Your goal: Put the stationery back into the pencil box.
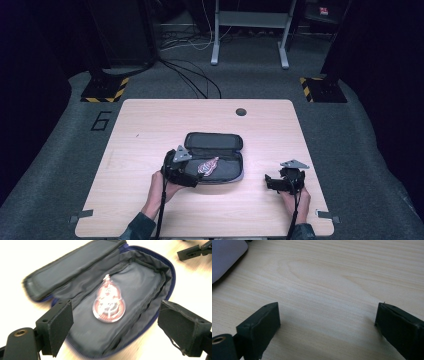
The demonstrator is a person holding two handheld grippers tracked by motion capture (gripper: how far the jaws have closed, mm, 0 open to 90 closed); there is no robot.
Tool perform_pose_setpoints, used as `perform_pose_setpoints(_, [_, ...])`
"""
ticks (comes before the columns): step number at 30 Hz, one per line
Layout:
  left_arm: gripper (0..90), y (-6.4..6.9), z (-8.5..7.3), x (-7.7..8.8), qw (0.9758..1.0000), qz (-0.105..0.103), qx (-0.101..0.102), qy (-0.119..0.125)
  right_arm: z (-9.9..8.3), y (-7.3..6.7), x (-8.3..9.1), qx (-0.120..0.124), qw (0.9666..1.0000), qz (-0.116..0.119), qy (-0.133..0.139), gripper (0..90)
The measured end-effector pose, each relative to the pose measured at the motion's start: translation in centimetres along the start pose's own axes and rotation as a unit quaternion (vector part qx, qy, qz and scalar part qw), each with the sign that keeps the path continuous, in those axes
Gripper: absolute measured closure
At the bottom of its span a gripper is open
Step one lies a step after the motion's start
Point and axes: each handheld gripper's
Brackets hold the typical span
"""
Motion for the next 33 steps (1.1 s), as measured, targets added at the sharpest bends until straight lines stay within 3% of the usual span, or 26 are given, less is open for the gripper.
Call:
perform_pose_setpoints(6, [12.2, -0.8, -2.1, 2.7, 0.9996, 0.028, 0.01, 0.003, 0.0, 0.0, 0.0, 0.0, 1.0, 0.0, 0.0, 5.5])
perform_pose_setpoints(13, [10.4, -1.6, -5.8, 4.4, 0.9982, 0.051, 0.032, -0.007, 0.0, 0.0, 0.0, -0.001, 1.0, 0.0, 0.0, 5.5])
perform_pose_setpoints(21, [7.5, -2.7, -10.7, 4.4, 0.9941, 0.068, 0.074, -0.041, 0.0, 0.0, 0.0, 0.001, 1.0, 0.0, 0.0, 5.5])
perform_pose_setpoints(24, [5.4, -3.0, -12.7, 3.9, 0.9904, 0.082, 0.103, -0.042, 0.0, 0.0, 0.0, 0.001, 1.0, 0.001, -0.001, 5.4])
perform_pose_setpoints(30, [1.8, -3.4, -14.6, 3.4, 0.9864, 0.106, 0.112, -0.057, 0.1, -0.2, -0.1, -0.006, 1.0, 0.0, -0.002, 4.8])
perform_pose_setpoints(33, [0.1, -3.6, -15.2, 3.3, 0.9851, 0.11, 0.125, -0.042, 0.1, -0.1, -0.1, -0.002, 1.0, 0.0, -0.003, 4.3])
Point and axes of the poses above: each handheld gripper's, and its own axes: x roughly backward along the jaws, z roughly out of its top, y roughly to its right, and after that the axes turned 5 degrees about -y, right-handed
